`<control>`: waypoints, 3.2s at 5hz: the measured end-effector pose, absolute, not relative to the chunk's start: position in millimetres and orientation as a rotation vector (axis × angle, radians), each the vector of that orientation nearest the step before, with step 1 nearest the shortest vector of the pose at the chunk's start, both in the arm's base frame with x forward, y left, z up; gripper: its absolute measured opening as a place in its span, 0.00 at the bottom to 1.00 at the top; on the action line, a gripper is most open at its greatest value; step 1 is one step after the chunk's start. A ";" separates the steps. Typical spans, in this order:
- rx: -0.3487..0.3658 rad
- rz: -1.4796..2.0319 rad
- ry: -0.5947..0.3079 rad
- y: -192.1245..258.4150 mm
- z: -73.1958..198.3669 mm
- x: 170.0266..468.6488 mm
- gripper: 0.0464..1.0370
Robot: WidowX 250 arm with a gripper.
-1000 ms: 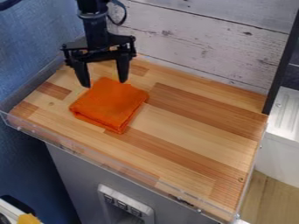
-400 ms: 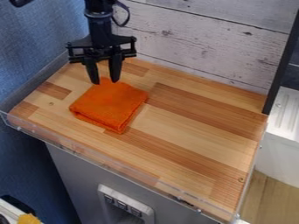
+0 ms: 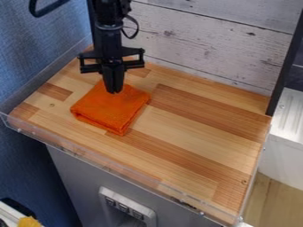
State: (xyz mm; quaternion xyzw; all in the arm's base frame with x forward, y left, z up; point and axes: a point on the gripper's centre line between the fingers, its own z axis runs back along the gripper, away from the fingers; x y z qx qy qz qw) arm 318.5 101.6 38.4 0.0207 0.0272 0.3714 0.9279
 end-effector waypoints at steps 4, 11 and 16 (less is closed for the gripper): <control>-0.063 0.718 0.045 86.1 14.8 318.9 0.01; 0.024 0.080 -0.033 117.3 23.4 346.3 0.19; 0.008 -0.020 0.057 55.5 86.2 368.2 0.96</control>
